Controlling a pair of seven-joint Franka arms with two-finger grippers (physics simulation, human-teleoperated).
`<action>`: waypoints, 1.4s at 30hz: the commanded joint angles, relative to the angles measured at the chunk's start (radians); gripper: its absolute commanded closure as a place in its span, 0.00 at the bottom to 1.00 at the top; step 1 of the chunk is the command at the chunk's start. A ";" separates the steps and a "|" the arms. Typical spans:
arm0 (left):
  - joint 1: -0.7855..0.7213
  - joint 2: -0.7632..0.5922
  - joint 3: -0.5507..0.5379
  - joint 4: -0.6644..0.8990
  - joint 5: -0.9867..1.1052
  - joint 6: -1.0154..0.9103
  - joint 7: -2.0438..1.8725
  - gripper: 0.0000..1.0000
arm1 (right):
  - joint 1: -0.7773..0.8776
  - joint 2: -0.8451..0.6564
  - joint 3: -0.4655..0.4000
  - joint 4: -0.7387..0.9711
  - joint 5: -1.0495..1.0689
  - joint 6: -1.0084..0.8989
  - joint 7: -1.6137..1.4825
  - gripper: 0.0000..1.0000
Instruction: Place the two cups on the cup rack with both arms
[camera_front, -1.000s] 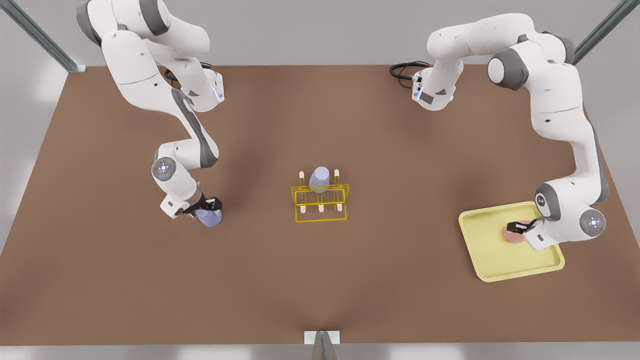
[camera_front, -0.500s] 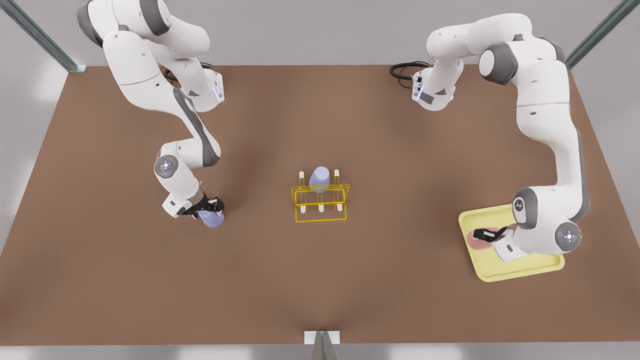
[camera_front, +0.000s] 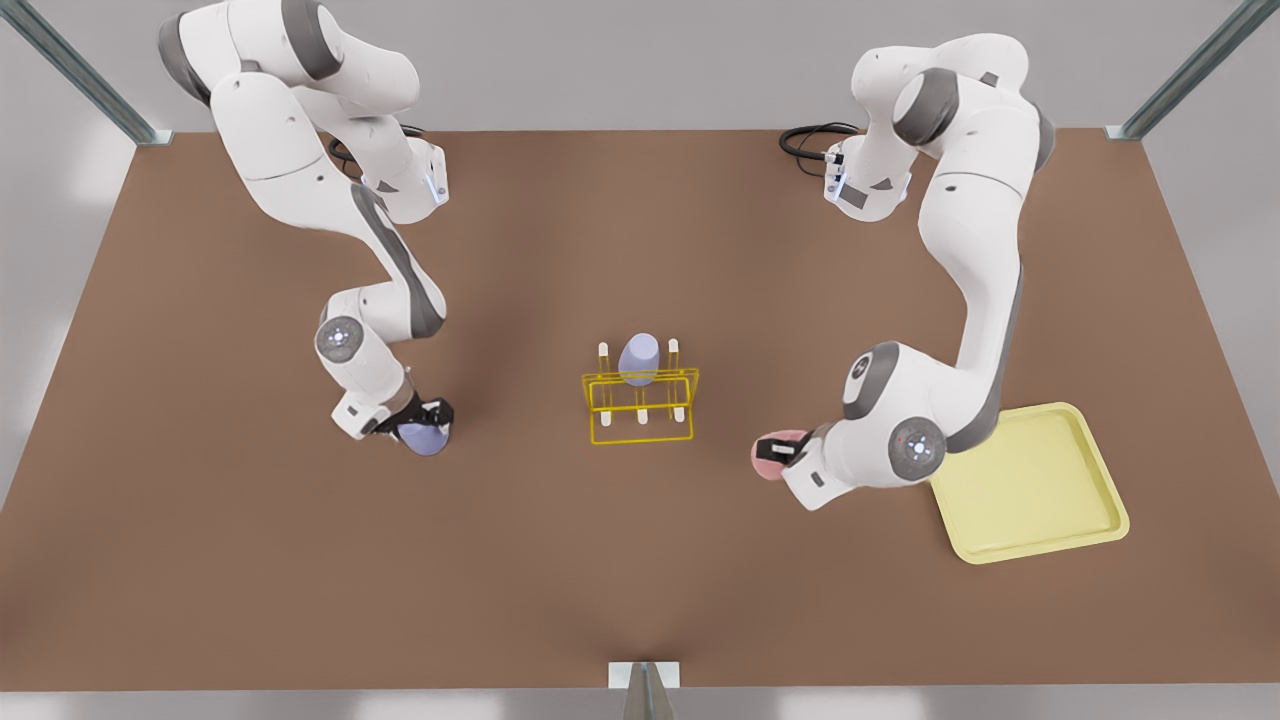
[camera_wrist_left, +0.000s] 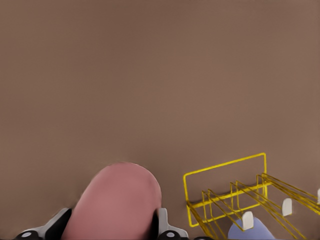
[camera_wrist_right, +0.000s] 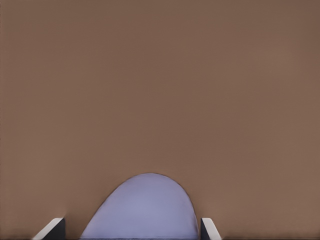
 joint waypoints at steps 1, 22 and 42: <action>-0.029 0.003 -0.005 0.016 -0.018 -0.009 -0.731 0.13 | 0.001 -0.002 0.000 -0.004 0.001 -0.002 -0.002 0.00; -0.205 0.063 -0.019 0.027 0.022 0.123 -0.931 0.00 | -0.006 0.010 -0.001 0.013 0.000 -0.002 -0.028 0.20; -0.024 -0.617 0.322 -0.379 0.182 -0.456 0.319 0.00 | -0.010 -0.059 0.187 0.128 0.078 -0.017 -0.028 0.19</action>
